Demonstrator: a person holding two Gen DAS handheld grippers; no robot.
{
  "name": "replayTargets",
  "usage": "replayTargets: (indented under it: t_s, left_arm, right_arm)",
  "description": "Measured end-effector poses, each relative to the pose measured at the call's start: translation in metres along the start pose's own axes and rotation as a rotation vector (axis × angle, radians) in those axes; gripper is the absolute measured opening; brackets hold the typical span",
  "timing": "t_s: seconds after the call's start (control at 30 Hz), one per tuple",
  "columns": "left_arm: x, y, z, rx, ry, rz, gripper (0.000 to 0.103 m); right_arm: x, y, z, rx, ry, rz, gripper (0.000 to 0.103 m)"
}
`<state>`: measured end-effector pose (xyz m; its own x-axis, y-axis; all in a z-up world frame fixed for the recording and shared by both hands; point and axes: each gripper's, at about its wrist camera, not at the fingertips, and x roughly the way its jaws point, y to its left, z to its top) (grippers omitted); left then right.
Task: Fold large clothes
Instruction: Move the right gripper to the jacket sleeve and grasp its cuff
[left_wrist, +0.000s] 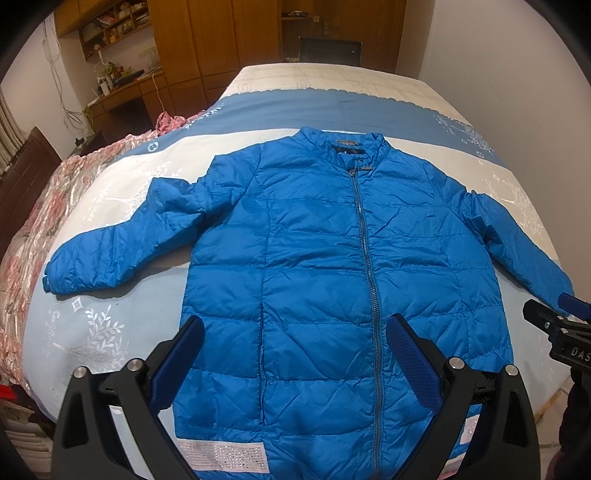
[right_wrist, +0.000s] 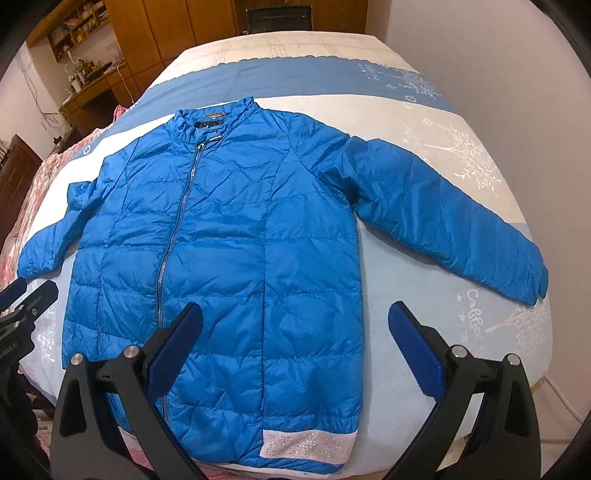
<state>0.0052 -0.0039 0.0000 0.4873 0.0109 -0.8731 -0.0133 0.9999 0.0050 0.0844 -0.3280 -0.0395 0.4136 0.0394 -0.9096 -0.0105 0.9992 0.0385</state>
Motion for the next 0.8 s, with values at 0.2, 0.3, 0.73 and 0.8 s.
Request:
replayTargets:
  t_s: [0.2,0.3,0.73,0.8]
  left_arm:
    - [0.008,-0.023,0.010,0.028,-0.001,0.000,0.099]
    - [0.013,-0.044,0.019,0.047,-0.010,-0.023,0.099]
    - [0.049,-0.187,0.073,0.133,-0.042,-0.112,0.099]
    - [0.064,-0.203,0.077,0.115,-0.020,-0.119,0.099]
  right_arm:
    - [0.005,-0.034,0.000,0.025,-0.069,-0.003,0.099]
    - [0.008,-0.067,0.001,0.066,-0.073,-0.029,0.100]
    - [0.030,-0.283,0.011,0.223,-0.018,-0.042,0.100]
    - [0.042,-0.322,0.008,0.245,0.022,-0.036,0.100]
